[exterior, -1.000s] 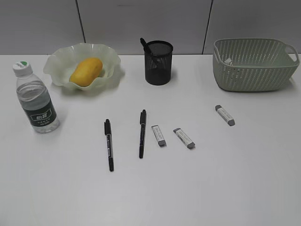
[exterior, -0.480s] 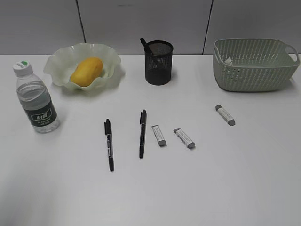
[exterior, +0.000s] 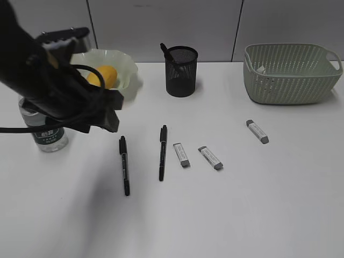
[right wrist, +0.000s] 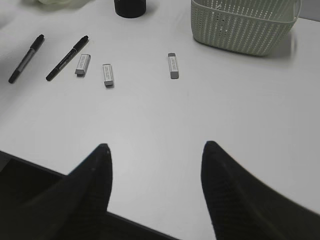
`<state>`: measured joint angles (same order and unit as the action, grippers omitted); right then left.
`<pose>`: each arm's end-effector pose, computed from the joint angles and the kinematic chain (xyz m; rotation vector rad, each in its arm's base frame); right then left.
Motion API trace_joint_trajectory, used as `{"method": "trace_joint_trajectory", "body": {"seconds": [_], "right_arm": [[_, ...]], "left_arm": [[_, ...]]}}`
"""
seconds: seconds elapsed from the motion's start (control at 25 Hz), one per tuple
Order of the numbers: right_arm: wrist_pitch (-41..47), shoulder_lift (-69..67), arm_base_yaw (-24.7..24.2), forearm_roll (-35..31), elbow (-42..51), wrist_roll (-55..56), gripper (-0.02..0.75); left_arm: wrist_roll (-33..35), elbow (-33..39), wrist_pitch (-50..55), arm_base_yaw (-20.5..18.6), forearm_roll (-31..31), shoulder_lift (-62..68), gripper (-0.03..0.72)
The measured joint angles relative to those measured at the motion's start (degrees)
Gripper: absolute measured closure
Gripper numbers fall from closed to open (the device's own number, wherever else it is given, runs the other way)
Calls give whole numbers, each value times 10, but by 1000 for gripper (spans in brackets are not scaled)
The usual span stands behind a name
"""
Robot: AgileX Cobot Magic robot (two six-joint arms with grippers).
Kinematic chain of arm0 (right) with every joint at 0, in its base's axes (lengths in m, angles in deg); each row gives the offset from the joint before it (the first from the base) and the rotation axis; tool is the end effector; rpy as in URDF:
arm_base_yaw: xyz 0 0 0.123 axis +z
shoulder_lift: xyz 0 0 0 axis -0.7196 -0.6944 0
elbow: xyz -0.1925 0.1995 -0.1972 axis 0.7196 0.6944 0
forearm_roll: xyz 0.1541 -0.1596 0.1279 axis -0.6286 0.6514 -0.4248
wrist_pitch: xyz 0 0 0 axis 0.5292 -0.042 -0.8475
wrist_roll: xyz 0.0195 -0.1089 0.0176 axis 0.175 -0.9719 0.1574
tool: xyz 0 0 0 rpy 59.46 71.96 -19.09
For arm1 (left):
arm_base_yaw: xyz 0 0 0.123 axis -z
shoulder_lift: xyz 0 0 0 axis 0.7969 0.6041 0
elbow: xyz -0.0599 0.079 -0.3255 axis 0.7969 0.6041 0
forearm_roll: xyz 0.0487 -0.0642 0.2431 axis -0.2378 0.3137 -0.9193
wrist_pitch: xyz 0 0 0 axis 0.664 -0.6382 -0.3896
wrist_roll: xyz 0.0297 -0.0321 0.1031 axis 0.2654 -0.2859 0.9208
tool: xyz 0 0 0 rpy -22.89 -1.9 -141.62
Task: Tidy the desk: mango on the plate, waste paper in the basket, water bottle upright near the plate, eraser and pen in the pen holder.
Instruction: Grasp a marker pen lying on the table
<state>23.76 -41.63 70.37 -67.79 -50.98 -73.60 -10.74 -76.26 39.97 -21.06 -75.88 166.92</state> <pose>-0.0342 -0.0184 0.2743 -0.4042 1.9779 0.2501 0.2671 -0.1736 0.2809 0.2218 2.6916 -0.3927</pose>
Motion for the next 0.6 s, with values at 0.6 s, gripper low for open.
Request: {"method": "trace_joint_trajectory", "body": {"seconds": [0.6], "right_arm": [[0, 0, 0, 0, 0, 0, 335]], "left_arm": [[-171, -204, 64, 5, -67, 319, 258]]}}
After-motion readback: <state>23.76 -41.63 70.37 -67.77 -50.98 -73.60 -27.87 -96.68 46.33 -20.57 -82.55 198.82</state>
